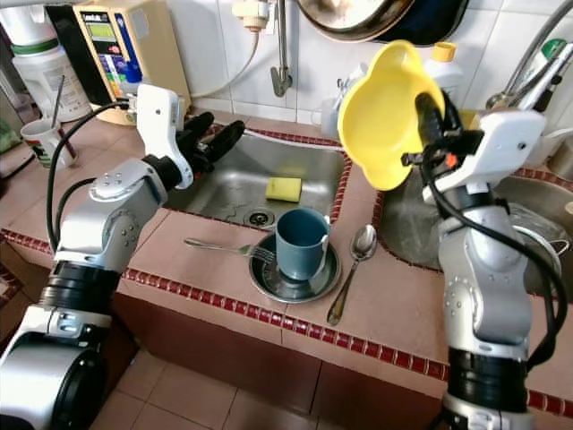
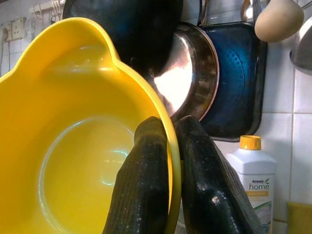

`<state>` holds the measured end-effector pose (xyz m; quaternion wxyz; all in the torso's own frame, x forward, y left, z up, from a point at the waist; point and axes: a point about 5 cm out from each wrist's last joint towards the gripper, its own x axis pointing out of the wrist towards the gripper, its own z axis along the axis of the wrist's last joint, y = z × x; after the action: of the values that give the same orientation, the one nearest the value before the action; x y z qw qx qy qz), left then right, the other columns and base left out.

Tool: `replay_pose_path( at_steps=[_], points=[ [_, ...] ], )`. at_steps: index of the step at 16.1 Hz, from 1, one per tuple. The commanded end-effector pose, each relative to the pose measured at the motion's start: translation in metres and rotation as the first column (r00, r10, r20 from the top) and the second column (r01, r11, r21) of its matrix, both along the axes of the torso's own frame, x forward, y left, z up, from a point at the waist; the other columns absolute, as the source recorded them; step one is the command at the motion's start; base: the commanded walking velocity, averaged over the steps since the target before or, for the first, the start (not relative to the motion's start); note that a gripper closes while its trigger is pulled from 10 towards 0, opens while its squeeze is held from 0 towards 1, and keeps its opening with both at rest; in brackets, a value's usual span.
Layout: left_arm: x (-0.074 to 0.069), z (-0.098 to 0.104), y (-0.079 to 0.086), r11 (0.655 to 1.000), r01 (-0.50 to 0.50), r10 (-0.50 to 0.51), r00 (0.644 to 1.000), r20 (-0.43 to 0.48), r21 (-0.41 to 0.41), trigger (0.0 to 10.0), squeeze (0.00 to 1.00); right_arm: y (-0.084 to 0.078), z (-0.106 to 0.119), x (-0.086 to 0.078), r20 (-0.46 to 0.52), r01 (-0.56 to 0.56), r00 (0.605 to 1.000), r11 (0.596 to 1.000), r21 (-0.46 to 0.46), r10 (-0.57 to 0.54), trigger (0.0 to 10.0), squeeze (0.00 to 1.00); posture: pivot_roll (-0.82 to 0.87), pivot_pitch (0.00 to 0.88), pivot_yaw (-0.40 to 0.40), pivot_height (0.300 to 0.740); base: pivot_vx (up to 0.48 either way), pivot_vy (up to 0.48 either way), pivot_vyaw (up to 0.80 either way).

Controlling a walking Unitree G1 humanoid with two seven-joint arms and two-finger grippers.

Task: Kitchen organization

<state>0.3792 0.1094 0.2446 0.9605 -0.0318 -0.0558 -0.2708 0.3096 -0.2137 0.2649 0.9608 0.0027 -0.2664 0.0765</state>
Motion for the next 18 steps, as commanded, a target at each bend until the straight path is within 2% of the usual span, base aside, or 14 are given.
replay_pose_path(
  at_steps=[1,7,11,13,14,16,18],
  points=[
    [0.003,0.006,0.000,1.000,-0.013,0.013,1.000,0.010,0.000,10.0,0.00,-0.004,0.004,0.002,0.018,0.014,1.000,1.000,-0.013,-0.014,10.0,0.00,-0.14,0.000,0.034,0.740,0.000,0.000,0.00],
    [0.002,0.009,-0.005,1.000,0.021,-0.021,1.000,0.015,0.001,10.0,0.00,-0.020,-0.002,0.016,-0.040,0.035,0.999,0.998,-0.048,-0.037,10.0,0.00,-0.14,0.000,0.031,0.740,0.000,0.000,0.00],
    [0.002,0.012,-0.005,1.000,0.022,-0.023,1.000,0.016,0.018,10.0,0.00,-0.025,0.001,0.029,-0.067,0.037,0.997,0.996,-0.081,-0.043,10.0,0.00,-0.13,0.000,0.025,0.740,0.000,0.000,0.00],
    [0.000,0.012,-0.005,0.999,0.038,-0.038,0.999,0.002,0.025,10.0,0.00,-0.028,0.005,0.033,-0.076,0.036,0.996,0.995,-0.095,-0.043,10.0,0.00,-0.12,0.035,0.027,0.740,0.000,0.000,0.00],
    [-0.004,0.012,-0.007,0.997,0.062,-0.062,0.998,-0.002,0.039,10.0,0.00,-0.029,0.005,0.034,-0.079,0.037,0.996,0.994,-0.101,-0.045,10.0,0.00,-0.12,0.059,0.031,0.740,0.000,0.000,0.00],
    [-0.016,0.008,-0.011,0.980,0.155,-0.157,0.988,0.008,0.124,10.0,0.00,-0.031,0.008,0.039,-0.087,0.034,0.995,0.993,-0.112,-0.044,10.0,0.00,-0.12,0.117,0.038,0.740,0.000,0.000,0.00],
    [-0.023,0.008,-0.012,0.962,0.223,-0.226,0.974,-0.001,0.157,10.0,0.00,-0.031,0.009,0.041,-0.094,0.030,0.995,0.992,-0.120,-0.041,10.0,0.00,-0.12,0.153,0.041,0.740,0.000,0.000,0.00]
  ],
)
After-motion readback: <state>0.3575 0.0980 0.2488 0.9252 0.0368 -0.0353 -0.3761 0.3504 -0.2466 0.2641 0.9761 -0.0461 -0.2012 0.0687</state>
